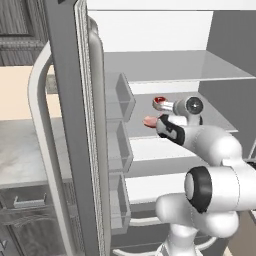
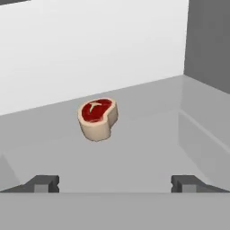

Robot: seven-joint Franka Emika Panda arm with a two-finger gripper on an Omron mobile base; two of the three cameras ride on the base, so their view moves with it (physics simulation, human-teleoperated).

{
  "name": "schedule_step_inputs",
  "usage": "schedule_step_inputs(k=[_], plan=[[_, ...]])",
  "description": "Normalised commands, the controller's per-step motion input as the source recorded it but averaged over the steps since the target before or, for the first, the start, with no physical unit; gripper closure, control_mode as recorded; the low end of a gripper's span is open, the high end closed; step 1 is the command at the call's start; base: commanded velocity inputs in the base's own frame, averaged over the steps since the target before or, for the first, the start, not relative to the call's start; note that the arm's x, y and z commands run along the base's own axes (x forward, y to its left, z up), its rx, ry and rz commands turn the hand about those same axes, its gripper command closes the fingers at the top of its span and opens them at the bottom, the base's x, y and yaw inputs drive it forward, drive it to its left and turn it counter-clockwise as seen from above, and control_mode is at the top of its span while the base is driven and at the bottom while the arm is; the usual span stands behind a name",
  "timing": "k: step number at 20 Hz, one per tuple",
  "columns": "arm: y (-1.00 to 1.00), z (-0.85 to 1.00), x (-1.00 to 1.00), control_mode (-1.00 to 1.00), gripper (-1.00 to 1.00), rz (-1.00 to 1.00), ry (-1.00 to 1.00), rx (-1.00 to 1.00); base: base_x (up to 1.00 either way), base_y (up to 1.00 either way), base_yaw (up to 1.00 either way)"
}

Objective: Place the steak on the counter behind the older steak on the same shelf of the fridge to maintain FIFO order. Close the fridge door when finished.

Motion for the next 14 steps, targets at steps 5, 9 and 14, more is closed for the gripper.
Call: schedule_step_inputs(k=[5,9,14], plan=[[0.10,0.53,-0.96,-1.00,-1.00,-0.02,0.00,0.02,0.00,0.00,0.00],[0.17,0.70,-0.95,-1.00,-1.00,0.00,0.03,0.06,0.00,0.00,0.00],[0.28,0.48,-0.94,-1.00,-1.00,0.00,0.07,0.08,0.00,0.00,0.00]])
